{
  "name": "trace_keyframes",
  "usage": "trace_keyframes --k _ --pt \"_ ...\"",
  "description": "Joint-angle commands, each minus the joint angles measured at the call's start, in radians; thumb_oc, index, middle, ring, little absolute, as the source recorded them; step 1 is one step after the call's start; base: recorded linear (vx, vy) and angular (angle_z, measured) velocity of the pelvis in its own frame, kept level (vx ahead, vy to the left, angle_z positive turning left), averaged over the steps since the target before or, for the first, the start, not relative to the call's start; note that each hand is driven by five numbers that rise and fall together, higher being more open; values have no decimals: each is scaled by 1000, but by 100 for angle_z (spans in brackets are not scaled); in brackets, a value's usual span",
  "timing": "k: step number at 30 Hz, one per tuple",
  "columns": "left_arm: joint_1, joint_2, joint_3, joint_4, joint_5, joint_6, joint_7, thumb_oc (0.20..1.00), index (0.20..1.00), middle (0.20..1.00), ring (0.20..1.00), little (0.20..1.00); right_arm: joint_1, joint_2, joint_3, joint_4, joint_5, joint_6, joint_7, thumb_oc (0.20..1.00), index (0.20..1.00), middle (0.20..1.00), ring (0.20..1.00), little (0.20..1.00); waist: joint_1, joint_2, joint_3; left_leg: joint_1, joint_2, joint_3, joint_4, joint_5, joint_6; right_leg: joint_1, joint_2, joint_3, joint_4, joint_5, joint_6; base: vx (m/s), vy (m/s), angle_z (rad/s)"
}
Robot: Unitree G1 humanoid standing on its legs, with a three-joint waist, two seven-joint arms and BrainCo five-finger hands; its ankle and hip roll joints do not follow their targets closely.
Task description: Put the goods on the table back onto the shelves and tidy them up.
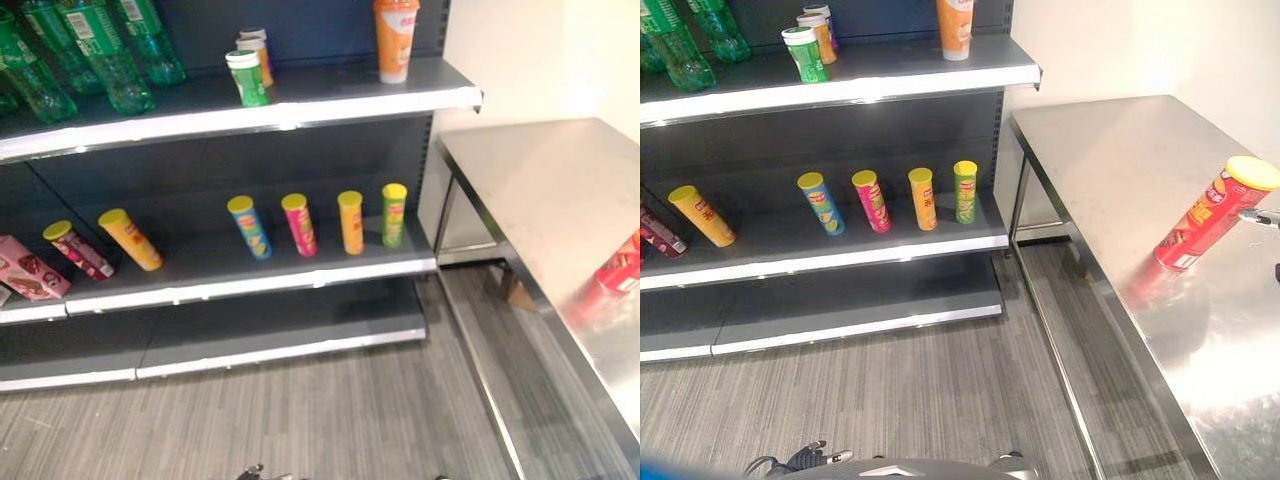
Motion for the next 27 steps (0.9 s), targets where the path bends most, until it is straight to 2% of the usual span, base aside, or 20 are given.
trace_keyframes --k 1,15,27 --pt "-33 53 -14 16 -32 -13 14 1000 1000 1000 1000 1000 -92 -70 62 14 37 -24 -3 1000 1000 1000 1000 1000 25 -42 -32 16 98 30 27 29 -84 -38 34 47 32 -108 -38 0 0 0" --pt "-23 54 -22 18 -42 -17 18 1000 1000 1000 1000 1000 -218 -65 205 137 21 -11 25 1000 1000 1000 1000 1000 43 -40 -29 21 107 21 22 41 -92 -26 40 28 30 -115 -45 1 -4 2" --pt "-22 54 -24 20 -42 -21 22 1000 1000 1000 1000 1000 -292 -58 260 186 -4 -4 8 1000 1000 1000 1000 1000 48 -37 -29 20 109 16 18 47 -94 -21 43 23 30 -116 -45 0 0 0"
